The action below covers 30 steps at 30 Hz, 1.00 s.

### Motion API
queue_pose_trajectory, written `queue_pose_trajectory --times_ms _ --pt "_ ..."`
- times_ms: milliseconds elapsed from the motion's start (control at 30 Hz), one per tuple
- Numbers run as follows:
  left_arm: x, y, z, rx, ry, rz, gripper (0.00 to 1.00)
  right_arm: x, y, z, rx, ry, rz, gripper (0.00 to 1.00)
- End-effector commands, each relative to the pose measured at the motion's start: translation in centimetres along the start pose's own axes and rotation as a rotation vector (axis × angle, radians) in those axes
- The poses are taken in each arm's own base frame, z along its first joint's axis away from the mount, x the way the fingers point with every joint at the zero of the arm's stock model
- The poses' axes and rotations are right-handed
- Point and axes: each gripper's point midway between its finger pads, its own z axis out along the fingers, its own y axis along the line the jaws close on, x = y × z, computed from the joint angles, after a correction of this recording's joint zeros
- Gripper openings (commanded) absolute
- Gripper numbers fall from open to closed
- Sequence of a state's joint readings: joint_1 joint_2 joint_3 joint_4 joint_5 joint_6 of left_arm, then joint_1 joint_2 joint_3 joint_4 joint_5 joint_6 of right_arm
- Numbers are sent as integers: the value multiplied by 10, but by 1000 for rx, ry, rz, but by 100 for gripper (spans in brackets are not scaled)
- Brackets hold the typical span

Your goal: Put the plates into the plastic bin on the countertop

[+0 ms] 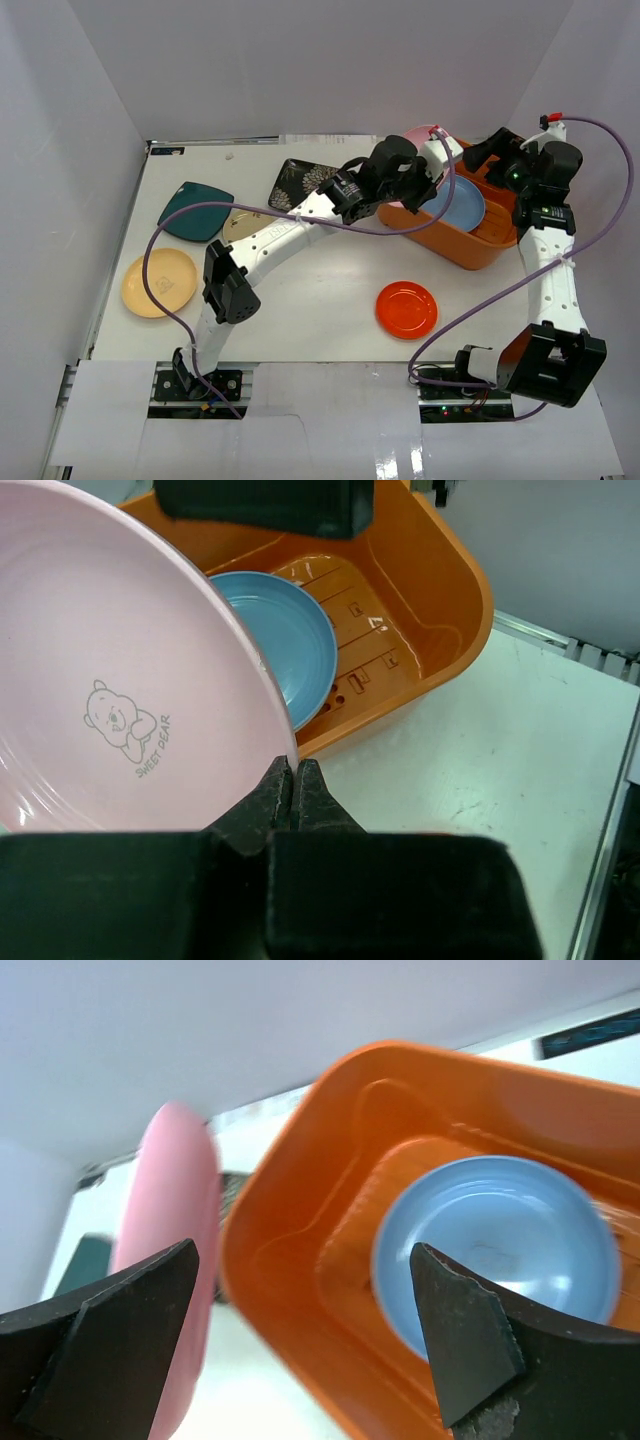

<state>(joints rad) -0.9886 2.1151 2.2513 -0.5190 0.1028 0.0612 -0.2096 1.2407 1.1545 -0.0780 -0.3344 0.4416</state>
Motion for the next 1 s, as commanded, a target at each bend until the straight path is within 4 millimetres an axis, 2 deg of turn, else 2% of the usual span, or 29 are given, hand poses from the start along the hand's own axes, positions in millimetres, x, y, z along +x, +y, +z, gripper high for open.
queue_pose_trajectory --times_ms 0,133,167,267,333,433,500,567,700,833,900,967 --pt "-49 1 -31 15 -122 119 0 -8 55 -14 -241 25 -14 93" --pt "-42 -7 -29 63 -106 122 0 5 73 -23 -341 75 10 96" --pt "-40 -8 -29 72 -104 121 0 3 78 -24 -370 66 0 96" --pt "-36 -14 -28 103 -96 112 0 11 84 -25 -398 89 10 96" --pt "-33 -14 -29 101 -90 109 0 7 88 -30 -410 70 6 94" --pt "-24 -14 -28 101 -69 112 0 -10 88 -41 -362 -35 -16 93" --pt "-26 -16 -30 115 -74 114 0 -14 91 -40 -370 -25 -16 90" --pt "-31 -17 -34 116 -85 116 0 -1 83 -29 -349 44 12 88" --pt "-33 -19 -38 123 -90 124 0 16 65 -16 -275 52 39 83" --pt "-32 -19 -37 126 -89 127 0 34 72 -3 -272 126 20 81" --pt "-34 -20 -39 129 -93 127 0 40 71 3 -256 142 11 73" --pt "-36 -19 -40 121 -98 130 0 40 73 5 -260 143 23 53"
